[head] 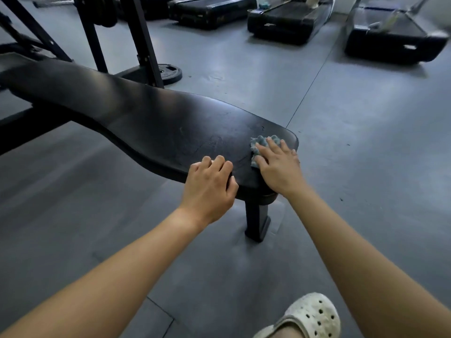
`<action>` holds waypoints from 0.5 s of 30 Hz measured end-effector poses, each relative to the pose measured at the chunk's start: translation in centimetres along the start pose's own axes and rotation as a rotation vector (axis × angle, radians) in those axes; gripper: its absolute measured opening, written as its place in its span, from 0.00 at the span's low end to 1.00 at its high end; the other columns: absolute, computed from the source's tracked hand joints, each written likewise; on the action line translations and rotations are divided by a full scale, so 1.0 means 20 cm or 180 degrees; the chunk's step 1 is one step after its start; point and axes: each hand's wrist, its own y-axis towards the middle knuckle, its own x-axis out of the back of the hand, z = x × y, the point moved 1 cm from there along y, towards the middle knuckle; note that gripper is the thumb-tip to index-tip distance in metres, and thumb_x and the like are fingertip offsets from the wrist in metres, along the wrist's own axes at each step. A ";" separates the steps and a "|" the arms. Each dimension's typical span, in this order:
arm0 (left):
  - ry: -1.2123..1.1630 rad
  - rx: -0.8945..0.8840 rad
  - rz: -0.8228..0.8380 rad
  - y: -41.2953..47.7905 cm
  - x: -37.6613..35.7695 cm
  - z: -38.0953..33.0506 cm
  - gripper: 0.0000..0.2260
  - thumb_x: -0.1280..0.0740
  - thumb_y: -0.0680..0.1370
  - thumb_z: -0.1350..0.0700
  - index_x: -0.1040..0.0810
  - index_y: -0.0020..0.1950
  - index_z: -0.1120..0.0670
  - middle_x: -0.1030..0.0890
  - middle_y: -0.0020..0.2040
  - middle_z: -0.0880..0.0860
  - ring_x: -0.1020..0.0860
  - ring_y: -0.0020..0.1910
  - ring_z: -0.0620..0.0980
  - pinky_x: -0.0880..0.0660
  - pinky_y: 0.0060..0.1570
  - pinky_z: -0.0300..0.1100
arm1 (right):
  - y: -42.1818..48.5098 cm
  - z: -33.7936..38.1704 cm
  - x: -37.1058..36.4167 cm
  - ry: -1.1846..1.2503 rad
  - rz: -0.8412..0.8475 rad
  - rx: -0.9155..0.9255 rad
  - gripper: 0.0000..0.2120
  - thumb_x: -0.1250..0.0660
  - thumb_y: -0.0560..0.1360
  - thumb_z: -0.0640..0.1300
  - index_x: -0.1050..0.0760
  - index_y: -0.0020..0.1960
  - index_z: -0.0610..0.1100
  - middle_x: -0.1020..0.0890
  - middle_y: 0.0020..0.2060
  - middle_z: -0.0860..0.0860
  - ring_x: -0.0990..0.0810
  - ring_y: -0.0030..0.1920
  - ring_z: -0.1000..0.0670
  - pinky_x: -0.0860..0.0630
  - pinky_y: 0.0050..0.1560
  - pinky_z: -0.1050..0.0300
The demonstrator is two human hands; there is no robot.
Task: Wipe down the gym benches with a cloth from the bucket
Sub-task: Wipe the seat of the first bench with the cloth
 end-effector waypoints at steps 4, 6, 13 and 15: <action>0.0011 0.0073 -0.0085 0.00 -0.04 -0.02 0.07 0.40 0.79 0.52 0.26 0.49 0.54 0.25 0.48 0.50 0.29 0.47 0.54 0.32 0.52 0.50 | -0.24 0.01 -0.07 0.0398 -0.0328 0.0228 0.22 0.47 0.84 0.55 0.36 0.78 0.58 0.44 0.81 0.56 0.55 0.82 0.50 0.56 0.80 0.45; 0.0023 0.0054 -0.0055 0.00 -0.04 -0.02 0.07 0.40 0.79 0.52 0.26 0.49 0.54 0.26 0.48 0.51 0.30 0.47 0.54 0.31 0.51 0.50 | -0.21 -0.04 -0.07 0.0466 -0.0299 0.0236 0.22 0.48 0.85 0.55 0.37 0.79 0.58 0.46 0.81 0.56 0.57 0.82 0.51 0.56 0.80 0.46; 0.0081 0.0123 0.0104 0.01 -0.04 -0.05 0.10 0.42 0.78 0.52 0.26 0.50 0.56 0.26 0.49 0.53 0.29 0.49 0.56 0.30 0.50 0.52 | 0.06 -0.13 0.00 0.0895 -0.0191 -0.0391 0.24 0.51 0.87 0.49 0.43 0.82 0.49 0.56 0.82 0.45 0.63 0.81 0.44 0.67 0.79 0.50; 0.0089 0.0155 0.0135 0.00 -0.03 -0.06 0.10 0.44 0.78 0.52 0.26 0.50 0.57 0.26 0.50 0.53 0.30 0.49 0.56 0.30 0.49 0.53 | 0.01 -0.09 -0.02 0.1146 -0.0383 -0.0545 0.24 0.51 0.86 0.49 0.45 0.82 0.48 0.59 0.82 0.43 0.63 0.81 0.42 0.65 0.80 0.48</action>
